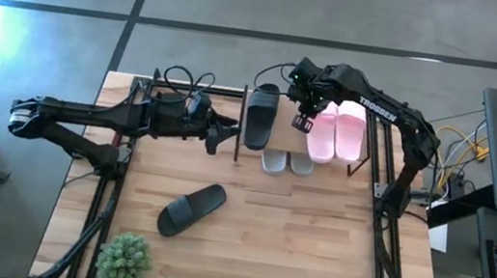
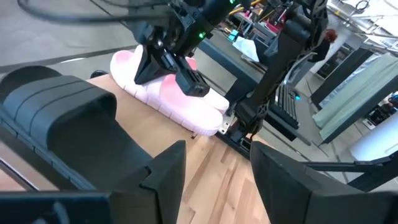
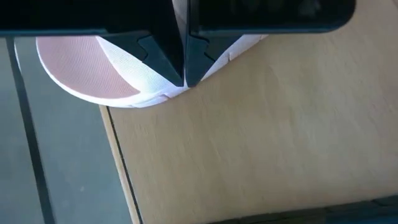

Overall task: Pick and place slides into the shelf
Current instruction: Put the pink slide on the shelf, then put the black slide on the shelf

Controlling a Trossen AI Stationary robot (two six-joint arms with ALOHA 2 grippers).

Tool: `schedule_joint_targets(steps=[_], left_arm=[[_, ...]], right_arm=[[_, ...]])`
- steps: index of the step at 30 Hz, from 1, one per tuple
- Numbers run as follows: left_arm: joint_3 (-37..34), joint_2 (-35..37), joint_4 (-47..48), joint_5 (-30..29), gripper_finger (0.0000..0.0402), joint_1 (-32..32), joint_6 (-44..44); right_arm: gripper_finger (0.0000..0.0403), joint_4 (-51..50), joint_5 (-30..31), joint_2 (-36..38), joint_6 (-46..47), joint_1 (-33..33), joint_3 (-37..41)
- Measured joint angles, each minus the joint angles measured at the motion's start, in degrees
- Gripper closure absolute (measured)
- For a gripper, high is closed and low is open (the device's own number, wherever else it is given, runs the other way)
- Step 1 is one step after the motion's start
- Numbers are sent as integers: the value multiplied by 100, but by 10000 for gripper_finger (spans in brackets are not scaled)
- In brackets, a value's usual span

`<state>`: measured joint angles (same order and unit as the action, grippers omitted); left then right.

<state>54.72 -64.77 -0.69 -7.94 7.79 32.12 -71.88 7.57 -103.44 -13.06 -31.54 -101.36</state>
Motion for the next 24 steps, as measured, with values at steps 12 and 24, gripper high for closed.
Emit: schedule_joint_targets(steps=[12,24], left_arm=[[-2,4,0,1,236,0,-209],[82,664,2926,1068,236,-128,-1145]], right_arm=[[394,690,-47,404,335,48,55],[394,156,-994,1252,822,550,148]])
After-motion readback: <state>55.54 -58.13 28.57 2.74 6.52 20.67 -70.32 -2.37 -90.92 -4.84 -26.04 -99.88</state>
